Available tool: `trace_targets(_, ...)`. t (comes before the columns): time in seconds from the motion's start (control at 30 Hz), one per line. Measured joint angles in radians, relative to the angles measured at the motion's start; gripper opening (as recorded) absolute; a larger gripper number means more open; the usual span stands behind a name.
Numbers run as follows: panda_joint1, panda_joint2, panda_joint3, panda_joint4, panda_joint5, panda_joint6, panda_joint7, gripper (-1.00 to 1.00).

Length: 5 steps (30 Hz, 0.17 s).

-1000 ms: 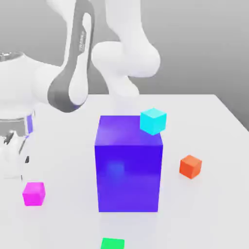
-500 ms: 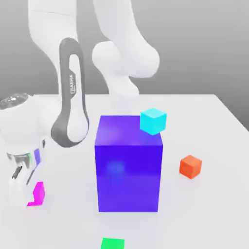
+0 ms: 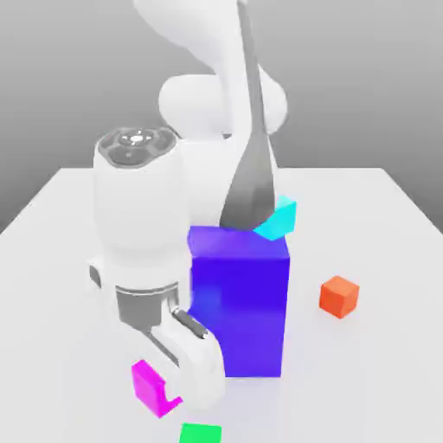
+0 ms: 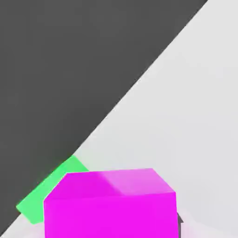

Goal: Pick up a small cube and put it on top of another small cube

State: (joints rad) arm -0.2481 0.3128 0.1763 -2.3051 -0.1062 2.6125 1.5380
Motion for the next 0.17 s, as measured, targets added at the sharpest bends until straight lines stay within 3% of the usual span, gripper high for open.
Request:
trace_targets(0.03, 0.010, 0.035, -0.006, 0.006, -0.013, 0.028, 0.007, -1.00)
trace_targets(0.07, 0.018, 0.064, -0.012, 0.009, -0.024, 0.053, 0.014, 1.00)
trace_targets(0.17, 0.018, 0.064, -0.012, 0.009, -0.024, 0.053, 0.014, 1.00)
